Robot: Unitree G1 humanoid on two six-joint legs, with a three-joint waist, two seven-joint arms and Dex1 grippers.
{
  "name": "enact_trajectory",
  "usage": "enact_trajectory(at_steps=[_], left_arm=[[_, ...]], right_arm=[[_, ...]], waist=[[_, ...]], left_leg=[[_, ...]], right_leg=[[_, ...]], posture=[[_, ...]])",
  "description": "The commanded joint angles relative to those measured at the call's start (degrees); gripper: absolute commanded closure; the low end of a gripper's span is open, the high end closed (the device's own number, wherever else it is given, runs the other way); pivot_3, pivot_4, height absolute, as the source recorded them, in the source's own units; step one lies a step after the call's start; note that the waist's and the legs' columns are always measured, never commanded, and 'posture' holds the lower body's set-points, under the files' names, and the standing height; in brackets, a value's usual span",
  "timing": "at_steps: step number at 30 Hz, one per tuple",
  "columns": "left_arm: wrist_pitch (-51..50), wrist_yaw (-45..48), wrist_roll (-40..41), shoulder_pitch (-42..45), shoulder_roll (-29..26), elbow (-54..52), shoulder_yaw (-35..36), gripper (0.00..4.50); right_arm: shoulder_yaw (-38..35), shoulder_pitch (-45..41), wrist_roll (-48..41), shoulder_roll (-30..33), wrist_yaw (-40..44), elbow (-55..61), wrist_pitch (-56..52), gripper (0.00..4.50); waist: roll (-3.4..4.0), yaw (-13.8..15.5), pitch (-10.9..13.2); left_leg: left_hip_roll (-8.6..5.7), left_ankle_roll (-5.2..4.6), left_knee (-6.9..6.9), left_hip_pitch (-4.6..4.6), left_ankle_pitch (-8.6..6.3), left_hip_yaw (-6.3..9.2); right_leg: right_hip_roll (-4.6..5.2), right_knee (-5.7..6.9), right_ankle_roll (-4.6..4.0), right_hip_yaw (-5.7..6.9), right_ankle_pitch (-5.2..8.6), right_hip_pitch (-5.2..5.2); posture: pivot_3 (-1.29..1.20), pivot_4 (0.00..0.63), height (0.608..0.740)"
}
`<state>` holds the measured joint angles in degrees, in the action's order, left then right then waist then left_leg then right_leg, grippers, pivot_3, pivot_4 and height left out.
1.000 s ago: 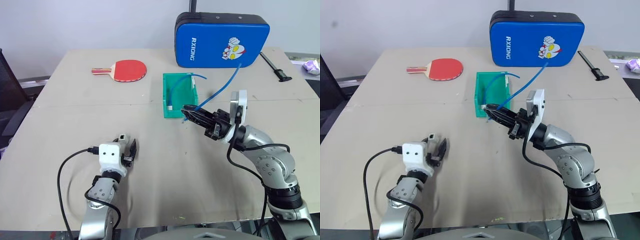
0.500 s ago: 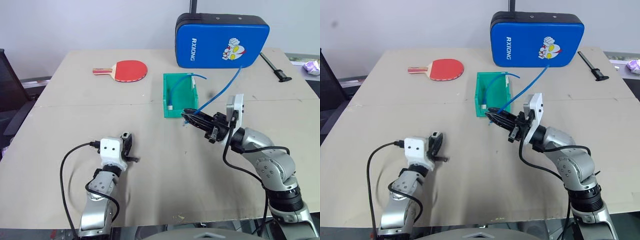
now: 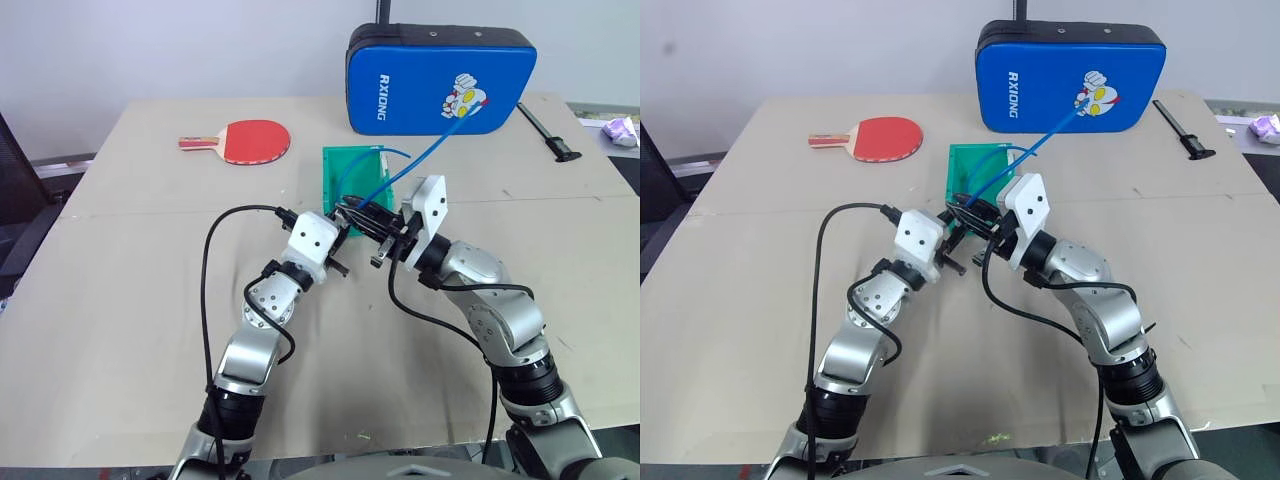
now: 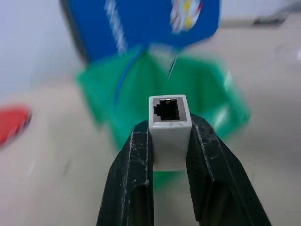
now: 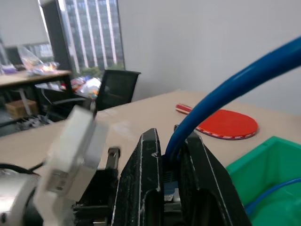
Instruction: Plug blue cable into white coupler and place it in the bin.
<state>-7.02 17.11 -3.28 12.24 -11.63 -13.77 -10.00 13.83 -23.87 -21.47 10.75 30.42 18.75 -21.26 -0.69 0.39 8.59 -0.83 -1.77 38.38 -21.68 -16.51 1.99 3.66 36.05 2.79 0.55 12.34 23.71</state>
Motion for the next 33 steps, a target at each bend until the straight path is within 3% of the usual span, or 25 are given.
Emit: enact_trajectory(at_steps=[1, 10, 20, 33], left_arm=[[1.65, -1.24, -2.09, 1.1, 0.43, -0.56, -0.94, 4.14], [1.98, -1.09, -2.51, 0.59, 0.89, -0.98, -1.63, 4.14], [2.07, -1.01, -2.34, 0.2, 0.95, -0.89, -1.73, 4.14], [6.07, 0.18, -2.07, 2.71, 1.87, -0.36, -3.12, 4.14]], right_arm=[[1.01, -1.94, 4.2, -1.23, -1.88, -0.78, 3.15, 4.5], [1.21, -3.11, 10.51, -3.83, -5.03, -4.28, 6.83, 4.5], [4.31, -2.91, 17.36, -1.5, -4.16, -6.6, 7.21, 4.5], [9.23, -2.54, 23.81, -2.27, -7.3, -8.96, -17.7, 4.5]], waist=[[0.0, -0.12, 0.0], [0.0, -0.12, 0.0], [0.0, -0.49, 0.0], [0.0, -0.93, 0.0]], left_leg=[[0.0, 0.0, -0.02, -0.02, 0.0, 0.0], [0.0, 0.0, -0.01, -0.03, 0.0, 0.01], [0.0, 0.0, -0.01, -0.03, 0.0, 0.01], [-0.01, 0.0, 0.0, -0.03, 0.0, 0.02]], right_leg=[[0.0, -0.02, 0.0, 0.0, 0.0, 0.03], [0.0, 0.01, 0.02, 0.01, -0.01, 0.04], [0.0, 0.0, 0.03, 0.01, -0.02, 0.04], [0.01, 0.05, 0.03, 0.01, -0.02, 0.04]], posture=[[0.0, 0.15, 0.74], [0.0, 0.15, 0.74], [0.0, 0.15, 0.74], [0.0, 0.15, 0.74]])
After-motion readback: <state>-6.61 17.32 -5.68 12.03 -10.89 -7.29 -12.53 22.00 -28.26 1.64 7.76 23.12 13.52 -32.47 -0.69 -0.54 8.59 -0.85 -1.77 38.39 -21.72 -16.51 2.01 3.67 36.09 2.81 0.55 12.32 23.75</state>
